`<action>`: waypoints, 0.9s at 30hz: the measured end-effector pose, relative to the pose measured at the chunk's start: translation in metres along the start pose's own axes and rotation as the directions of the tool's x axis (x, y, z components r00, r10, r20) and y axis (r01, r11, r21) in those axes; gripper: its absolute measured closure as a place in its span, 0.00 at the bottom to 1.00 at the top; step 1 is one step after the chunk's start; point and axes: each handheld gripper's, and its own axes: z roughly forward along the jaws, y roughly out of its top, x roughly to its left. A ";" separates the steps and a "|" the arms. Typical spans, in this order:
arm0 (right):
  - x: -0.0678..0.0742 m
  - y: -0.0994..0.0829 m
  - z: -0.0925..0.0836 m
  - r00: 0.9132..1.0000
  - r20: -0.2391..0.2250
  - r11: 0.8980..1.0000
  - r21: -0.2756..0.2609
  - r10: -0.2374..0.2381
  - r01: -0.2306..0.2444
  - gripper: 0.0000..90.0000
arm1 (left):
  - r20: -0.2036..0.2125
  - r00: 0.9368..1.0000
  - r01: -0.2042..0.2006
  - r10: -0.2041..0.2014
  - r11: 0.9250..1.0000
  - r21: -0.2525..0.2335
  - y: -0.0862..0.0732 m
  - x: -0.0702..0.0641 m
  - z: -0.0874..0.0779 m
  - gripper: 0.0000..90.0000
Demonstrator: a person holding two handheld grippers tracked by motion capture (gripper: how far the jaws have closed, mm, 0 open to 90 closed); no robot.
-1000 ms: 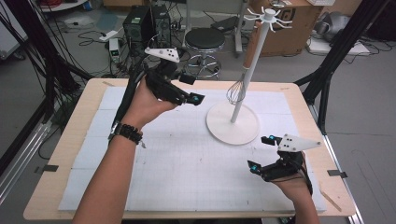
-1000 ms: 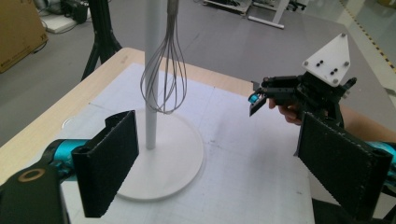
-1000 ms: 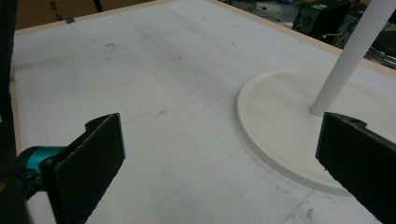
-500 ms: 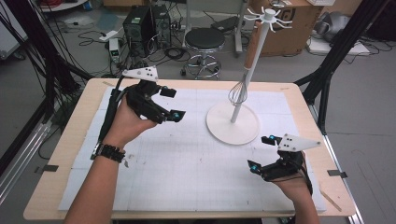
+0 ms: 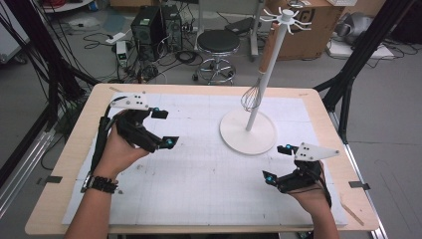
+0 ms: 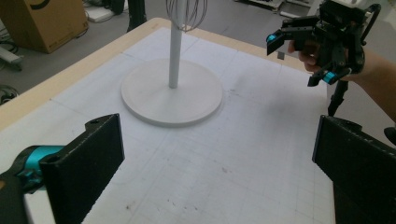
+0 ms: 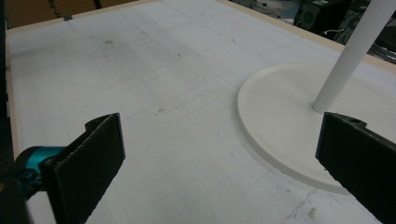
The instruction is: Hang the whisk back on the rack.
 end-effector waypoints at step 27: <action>0.003 0.000 0.005 1.000 -0.023 1.000 0.013 -0.009 0.009 0.00 | -0.056 0.998 0.007 -0.008 1.000 -0.004 -0.100 -0.022 -0.019 0.02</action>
